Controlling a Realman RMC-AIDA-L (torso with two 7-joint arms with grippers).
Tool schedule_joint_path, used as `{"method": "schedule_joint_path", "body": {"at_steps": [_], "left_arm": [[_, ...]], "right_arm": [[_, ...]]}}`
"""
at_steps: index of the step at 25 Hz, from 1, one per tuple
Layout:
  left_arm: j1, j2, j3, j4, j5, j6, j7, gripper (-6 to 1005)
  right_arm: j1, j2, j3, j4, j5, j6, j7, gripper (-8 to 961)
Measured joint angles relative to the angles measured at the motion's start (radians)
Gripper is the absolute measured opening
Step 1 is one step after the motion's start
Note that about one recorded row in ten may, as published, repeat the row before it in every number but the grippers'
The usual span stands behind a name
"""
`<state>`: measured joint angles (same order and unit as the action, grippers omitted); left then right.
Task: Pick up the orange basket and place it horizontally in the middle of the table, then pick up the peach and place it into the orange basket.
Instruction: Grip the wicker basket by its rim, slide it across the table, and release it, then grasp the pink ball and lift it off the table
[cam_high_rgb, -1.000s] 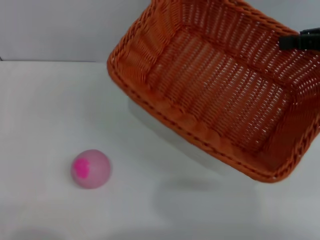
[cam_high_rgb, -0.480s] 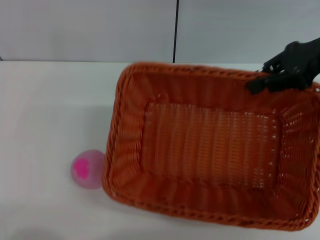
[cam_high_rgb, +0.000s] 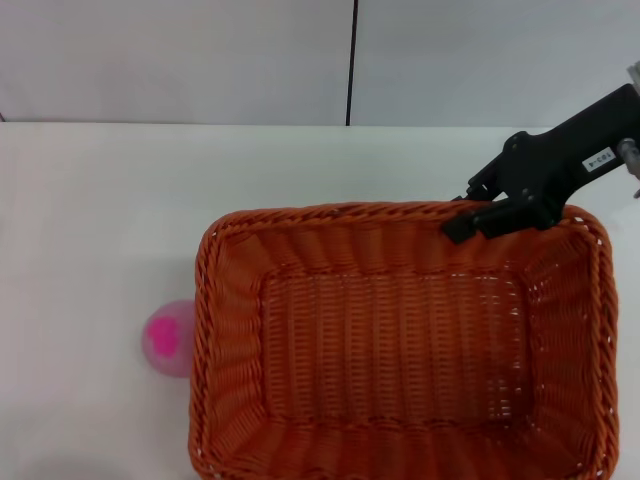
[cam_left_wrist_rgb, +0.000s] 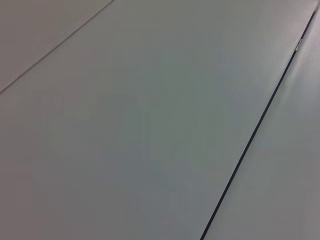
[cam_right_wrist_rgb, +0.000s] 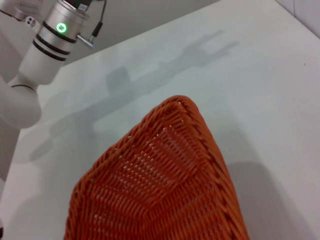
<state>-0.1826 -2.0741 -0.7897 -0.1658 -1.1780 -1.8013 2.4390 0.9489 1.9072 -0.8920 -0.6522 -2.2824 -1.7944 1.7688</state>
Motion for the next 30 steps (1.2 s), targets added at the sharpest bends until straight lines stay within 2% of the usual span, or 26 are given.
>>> {"method": "schedule_joint_path", "body": {"at_steps": [4, 10, 12, 16, 20, 23, 24, 27, 29, 30], "left_arm": [[-0.003, 0.0, 0.0, -0.002, 0.002, 0.001, 0.0, 857], [-0.007, 0.003, 0.007, 0.0, 0.022, 0.012, 0.0, 857], [-0.008, 0.005, 0.014, 0.003, 0.036, 0.014, 0.0, 857], [-0.009, 0.008, 0.027, 0.019, 0.064, 0.015, 0.0, 857], [-0.009, 0.011, 0.03, 0.054, 0.113, 0.006, 0.0, 813], [-0.01, 0.014, 0.031, 0.083, 0.162, -0.004, 0.0, 792], [-0.01, 0.014, 0.031, 0.083, 0.162, -0.004, 0.0, 792], [-0.032, 0.029, 0.038, 0.214, 0.343, -0.048, -0.001, 794], [-0.032, 0.029, 0.038, 0.214, 0.343, -0.048, -0.001, 794], [-0.048, 0.057, 0.112, 0.296, 0.444, -0.063, -0.009, 794]], "right_arm": [[0.001, 0.009, -0.001, 0.003, 0.0, 0.025, 0.0, 197], [-0.01, 0.013, 0.01, -0.009, 0.002, 0.062, -0.01, 377], [-0.028, 0.013, 0.038, -0.03, 0.009, 0.095, -0.013, 377], [-0.099, 0.019, 0.147, -0.066, 0.076, 0.157, -0.056, 376], [-0.206, 0.026, 0.232, -0.069, 0.273, 0.205, -0.132, 376], [-0.314, 0.048, 0.282, -0.067, 0.462, 0.224, -0.198, 376], [-0.36, 0.061, 0.297, -0.065, 0.54, 0.226, -0.226, 376], [-0.475, 0.102, 0.325, -0.054, 0.734, 0.216, -0.31, 376], [-0.55, 0.127, 0.331, -0.032, 0.865, 0.204, -0.363, 376], [-0.585, 0.138, 0.331, -0.014, 0.92, 0.198, -0.385, 376]]}}
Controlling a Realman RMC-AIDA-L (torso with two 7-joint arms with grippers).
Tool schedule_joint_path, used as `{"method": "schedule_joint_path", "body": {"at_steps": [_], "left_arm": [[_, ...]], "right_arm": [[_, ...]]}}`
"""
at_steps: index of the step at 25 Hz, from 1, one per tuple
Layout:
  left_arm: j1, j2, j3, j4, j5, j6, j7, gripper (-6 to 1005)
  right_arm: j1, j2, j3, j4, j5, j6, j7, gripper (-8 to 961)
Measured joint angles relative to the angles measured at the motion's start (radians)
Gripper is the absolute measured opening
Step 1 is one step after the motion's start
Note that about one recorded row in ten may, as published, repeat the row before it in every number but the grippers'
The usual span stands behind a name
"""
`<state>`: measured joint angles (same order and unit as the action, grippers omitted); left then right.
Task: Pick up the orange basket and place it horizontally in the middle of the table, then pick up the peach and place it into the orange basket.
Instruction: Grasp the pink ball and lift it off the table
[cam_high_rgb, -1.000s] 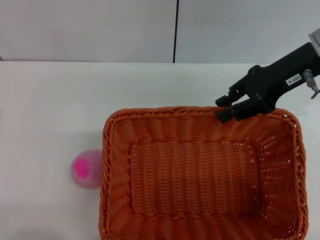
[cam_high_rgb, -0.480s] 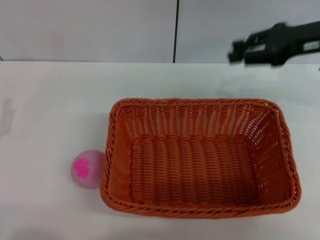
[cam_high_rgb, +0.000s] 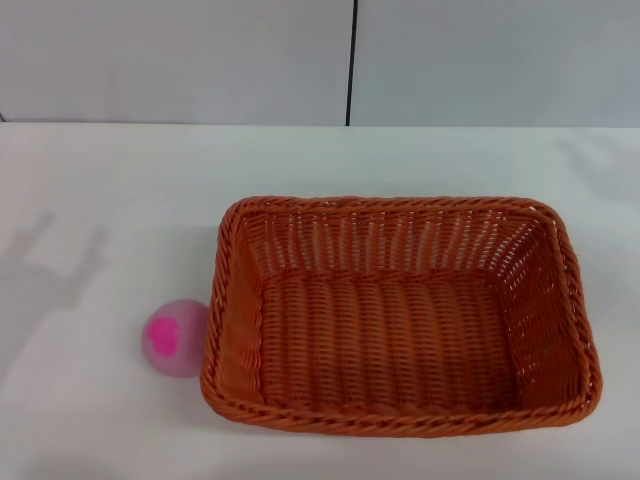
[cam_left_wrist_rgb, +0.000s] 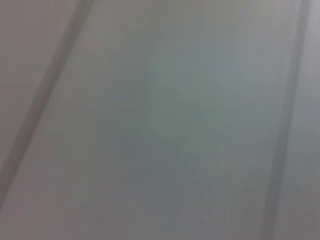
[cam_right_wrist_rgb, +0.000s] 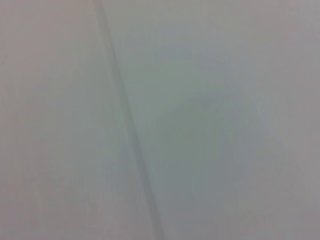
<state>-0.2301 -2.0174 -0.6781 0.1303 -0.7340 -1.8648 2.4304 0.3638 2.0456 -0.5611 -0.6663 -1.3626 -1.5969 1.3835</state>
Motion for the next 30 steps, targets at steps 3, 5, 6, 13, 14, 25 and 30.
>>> {"method": "schedule_joint_path", "body": {"at_steps": [3, 5, 6, 13, 14, 25, 30], "left_arm": [[-0.005, 0.028, 0.138, 0.028, 0.025, 0.0, -0.003, 793], [-0.015, 0.04, 0.238, 0.054, 0.028, 0.007, -0.017, 793], [-0.022, 0.042, 0.29, 0.08, 0.029, 0.014, -0.034, 793], [-0.053, 0.013, 0.514, 0.231, 0.033, 0.08, -0.126, 789], [-0.054, 0.011, 0.533, 0.232, 0.033, 0.093, -0.128, 787], [-0.065, -0.029, 0.671, 0.229, 0.036, 0.204, -0.13, 768], [-0.076, -0.037, 0.706, 0.219, 0.036, 0.227, -0.132, 759]], "right_arm": [[-0.076, 0.02, 0.002, 0.071, 0.138, -0.019, -0.065, 376], [-0.107, 0.019, 0.007, 0.129, 0.2, -0.034, -0.097, 376], [-0.115, 0.017, 0.016, 0.152, 0.214, -0.04, -0.104, 376], [-0.131, 0.008, 0.079, 0.226, 0.227, -0.064, -0.111, 375], [-0.131, 0.009, 0.079, 0.226, 0.228, -0.065, -0.112, 375], [-0.124, 0.013, 0.079, 0.244, 0.225, -0.076, -0.111, 375], [-0.125, 0.014, 0.075, 0.25, 0.224, -0.077, -0.111, 375]]}}
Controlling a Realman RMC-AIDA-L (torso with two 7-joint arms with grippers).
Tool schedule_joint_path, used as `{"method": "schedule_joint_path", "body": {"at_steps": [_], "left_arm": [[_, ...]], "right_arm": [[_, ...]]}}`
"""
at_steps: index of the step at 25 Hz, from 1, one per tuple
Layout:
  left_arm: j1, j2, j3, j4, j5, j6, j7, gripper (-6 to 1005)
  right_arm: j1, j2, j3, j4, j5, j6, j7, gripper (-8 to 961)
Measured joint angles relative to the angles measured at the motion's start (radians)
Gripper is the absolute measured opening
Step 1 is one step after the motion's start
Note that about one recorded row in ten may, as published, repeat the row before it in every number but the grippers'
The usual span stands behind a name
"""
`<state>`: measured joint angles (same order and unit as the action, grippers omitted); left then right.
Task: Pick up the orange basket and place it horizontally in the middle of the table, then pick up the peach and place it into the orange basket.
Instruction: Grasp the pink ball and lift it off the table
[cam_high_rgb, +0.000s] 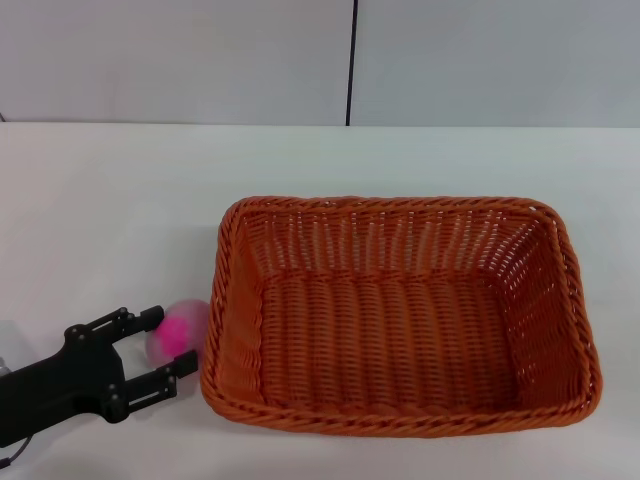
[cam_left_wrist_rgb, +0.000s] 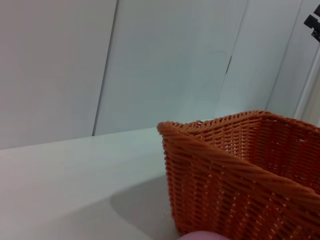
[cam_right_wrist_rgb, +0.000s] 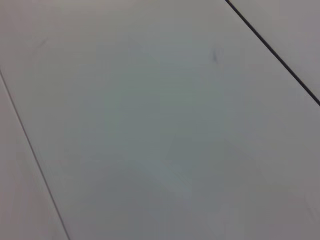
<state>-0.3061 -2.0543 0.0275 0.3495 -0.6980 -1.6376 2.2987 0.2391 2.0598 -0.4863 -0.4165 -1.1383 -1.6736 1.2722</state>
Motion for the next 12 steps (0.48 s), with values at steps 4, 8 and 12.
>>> {"method": "schedule_joint_path", "body": {"at_steps": [4, 8, 12], "left_arm": [[-0.009, -0.002, 0.003, -0.004, 0.0, 0.006, 0.0, 752], [-0.022, -0.002, 0.029, -0.014, 0.001, 0.02, 0.002, 743], [-0.025, -0.004, 0.033, -0.014, -0.01, 0.022, 0.01, 671]], "right_arm": [[-0.006, 0.0, 0.0, 0.002, 0.0, 0.0, 0.0, 375], [-0.012, 0.002, 0.004, 0.004, 0.0, 0.0, -0.001, 375], [-0.014, 0.001, 0.005, 0.019, 0.0, 0.0, -0.001, 375]]}}
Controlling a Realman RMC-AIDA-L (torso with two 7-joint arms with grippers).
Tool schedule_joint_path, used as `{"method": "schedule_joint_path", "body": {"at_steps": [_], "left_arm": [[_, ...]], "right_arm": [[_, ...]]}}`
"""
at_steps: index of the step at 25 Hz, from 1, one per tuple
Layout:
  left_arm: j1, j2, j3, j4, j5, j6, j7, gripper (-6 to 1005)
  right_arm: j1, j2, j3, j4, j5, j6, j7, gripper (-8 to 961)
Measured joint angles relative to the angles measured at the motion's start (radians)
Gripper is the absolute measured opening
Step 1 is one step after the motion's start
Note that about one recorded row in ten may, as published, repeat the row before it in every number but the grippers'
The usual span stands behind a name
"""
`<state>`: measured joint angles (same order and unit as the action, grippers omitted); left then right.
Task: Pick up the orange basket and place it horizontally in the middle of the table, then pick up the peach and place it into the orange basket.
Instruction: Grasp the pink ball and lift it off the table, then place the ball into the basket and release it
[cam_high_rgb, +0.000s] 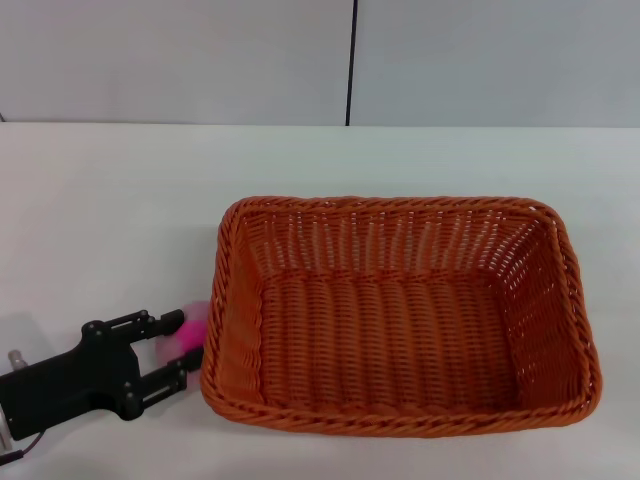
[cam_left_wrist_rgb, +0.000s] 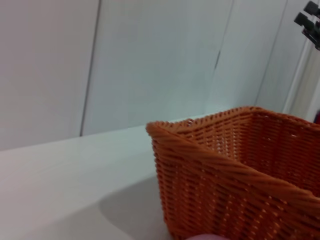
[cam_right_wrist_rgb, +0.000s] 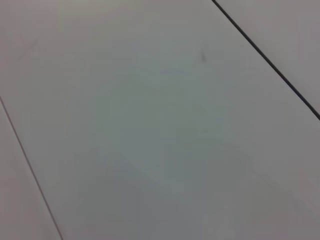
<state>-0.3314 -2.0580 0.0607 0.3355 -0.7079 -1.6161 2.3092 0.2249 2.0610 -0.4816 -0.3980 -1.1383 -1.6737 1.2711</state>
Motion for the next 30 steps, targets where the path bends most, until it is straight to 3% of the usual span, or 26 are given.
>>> {"method": "schedule_joint_path", "body": {"at_steps": [14, 19, 24, 30], "left_arm": [[-0.002, 0.0, -0.029, 0.004, -0.023, -0.005, 0.002, 196], [0.011, 0.004, -0.074, 0.002, -0.085, -0.051, 0.001, 148], [0.024, 0.009, -0.185, 0.001, -0.223, -0.179, -0.061, 123], [-0.017, 0.003, -0.177, -0.02, -0.273, -0.326, -0.097, 101]], "right_arm": [[-0.001, -0.007, 0.0, 0.011, 0.0, 0.0, -0.001, 375], [0.001, -0.007, 0.0, 0.011, 0.0, 0.0, 0.0, 375], [0.002, -0.007, -0.001, 0.011, 0.0, 0.0, 0.001, 375], [0.009, -0.006, -0.006, 0.019, 0.0, 0.008, 0.001, 375]]}}
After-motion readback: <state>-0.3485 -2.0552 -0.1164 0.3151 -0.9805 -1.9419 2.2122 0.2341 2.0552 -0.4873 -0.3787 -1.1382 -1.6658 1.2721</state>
